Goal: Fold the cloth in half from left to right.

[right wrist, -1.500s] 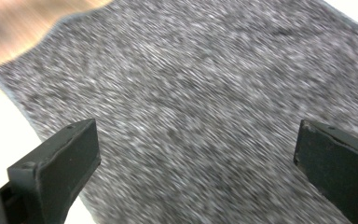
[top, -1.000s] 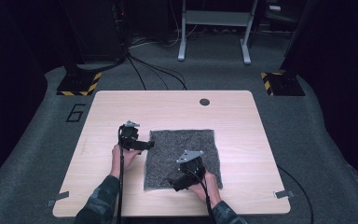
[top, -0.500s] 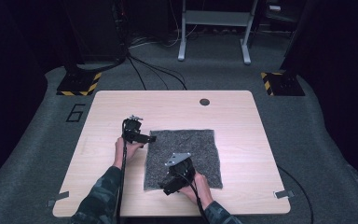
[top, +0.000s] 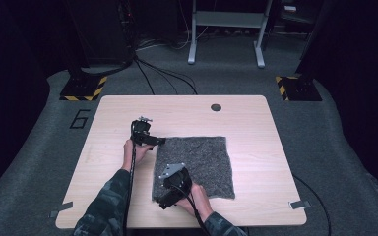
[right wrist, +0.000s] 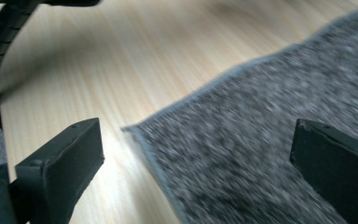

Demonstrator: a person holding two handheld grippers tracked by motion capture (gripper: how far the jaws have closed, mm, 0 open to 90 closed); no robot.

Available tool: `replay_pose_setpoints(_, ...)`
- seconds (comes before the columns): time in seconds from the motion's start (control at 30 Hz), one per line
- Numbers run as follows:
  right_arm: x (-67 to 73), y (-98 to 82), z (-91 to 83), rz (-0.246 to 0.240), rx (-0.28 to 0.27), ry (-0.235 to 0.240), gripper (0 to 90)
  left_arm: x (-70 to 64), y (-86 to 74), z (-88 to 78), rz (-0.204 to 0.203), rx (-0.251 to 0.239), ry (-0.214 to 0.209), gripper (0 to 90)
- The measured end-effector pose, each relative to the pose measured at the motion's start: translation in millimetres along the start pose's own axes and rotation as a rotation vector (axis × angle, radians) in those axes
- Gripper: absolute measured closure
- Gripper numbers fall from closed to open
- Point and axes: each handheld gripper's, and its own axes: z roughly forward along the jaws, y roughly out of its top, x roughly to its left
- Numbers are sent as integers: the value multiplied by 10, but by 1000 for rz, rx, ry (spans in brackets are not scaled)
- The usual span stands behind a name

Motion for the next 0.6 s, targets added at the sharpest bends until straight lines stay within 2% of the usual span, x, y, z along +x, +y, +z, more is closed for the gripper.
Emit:
replay_pose_setpoints(0.07, 52, 29, 39, -15, 10, 8, 35, 19, 25, 22, -14, 0, -7, 105)
replay_pose_setpoints(0.13, 100, 47, 88, -28, 17, 6, 49, 34, 40, 39, -6, -13, -8, 123)
replay_pose_setpoints(0.23, 147, 59, 138, -32, 1, 4, 82, 43, 50, 60, -4, -11, -7, 134)
replay_pose_setpoints(0.27, 161, 68, 147, -24, 17, 16, 108, 47, 52, 65, -9, -6, -19, 137)
replay_pose_setpoints(0.33, 162, 62, 168, -32, 1, 7, 128, 46, 51, 83, -14, -4, -8, 142)
replay_pose_setpoints(0.37, 150, 62, 170, -21, 18, 15, 149, 51, 51, 92, -13, -3, -7, 150)
replay_pose_setpoints(0.4, 150, 54, 186, -12, -4, 5, 157, 58, 53, 109, -11, 8, 3, 154)
replay_pose_setpoints(0.53, 141, 48, 177, -13, 12, 5, 202, 72, 47, 137, -20, 9, 16, 166)
replay_pose_setpoints(0.6, 152, 46, 177, -10, -1, -14, 266, 75, 41, 154, -20, 11, 21, 196)
